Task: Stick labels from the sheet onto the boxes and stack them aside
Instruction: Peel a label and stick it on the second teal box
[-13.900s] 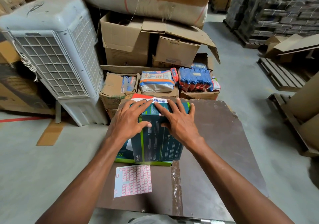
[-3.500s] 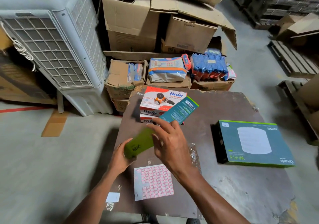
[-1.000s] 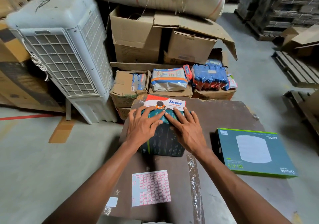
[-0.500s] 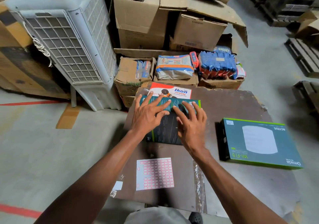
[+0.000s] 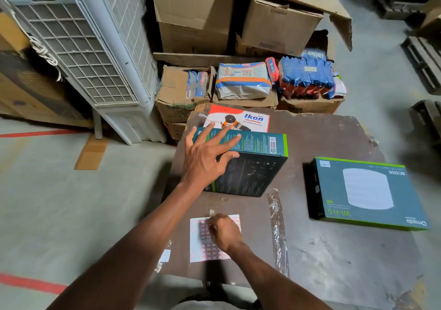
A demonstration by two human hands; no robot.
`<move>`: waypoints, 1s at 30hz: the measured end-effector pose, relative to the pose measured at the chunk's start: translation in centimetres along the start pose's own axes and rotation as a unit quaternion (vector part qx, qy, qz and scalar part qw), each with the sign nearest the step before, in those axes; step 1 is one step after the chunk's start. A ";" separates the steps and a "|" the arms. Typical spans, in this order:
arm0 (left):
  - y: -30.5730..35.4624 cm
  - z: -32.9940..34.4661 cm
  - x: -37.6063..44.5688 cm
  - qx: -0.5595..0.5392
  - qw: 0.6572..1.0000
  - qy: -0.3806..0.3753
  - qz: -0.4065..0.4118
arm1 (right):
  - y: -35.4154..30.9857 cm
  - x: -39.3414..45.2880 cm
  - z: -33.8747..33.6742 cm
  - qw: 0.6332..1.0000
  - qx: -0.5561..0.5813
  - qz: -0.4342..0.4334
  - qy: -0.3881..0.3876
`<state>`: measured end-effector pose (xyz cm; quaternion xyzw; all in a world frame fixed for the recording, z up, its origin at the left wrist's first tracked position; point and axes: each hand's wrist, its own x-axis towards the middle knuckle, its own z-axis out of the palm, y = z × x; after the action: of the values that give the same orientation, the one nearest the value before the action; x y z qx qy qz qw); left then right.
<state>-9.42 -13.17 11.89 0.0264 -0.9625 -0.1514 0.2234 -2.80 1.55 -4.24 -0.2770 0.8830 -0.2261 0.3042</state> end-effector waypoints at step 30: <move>-0.1 0.1 -0.1 -0.018 1.000 -0.002 0.000 | -2.6 5.0 5.8 0.982 -0.163 -0.071 -0.069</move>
<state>-9.32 -13.26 11.74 0.0219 -0.9601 -0.1692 0.2216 -1.33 -4.83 -8.97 -0.4001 0.8627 -0.0809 0.2985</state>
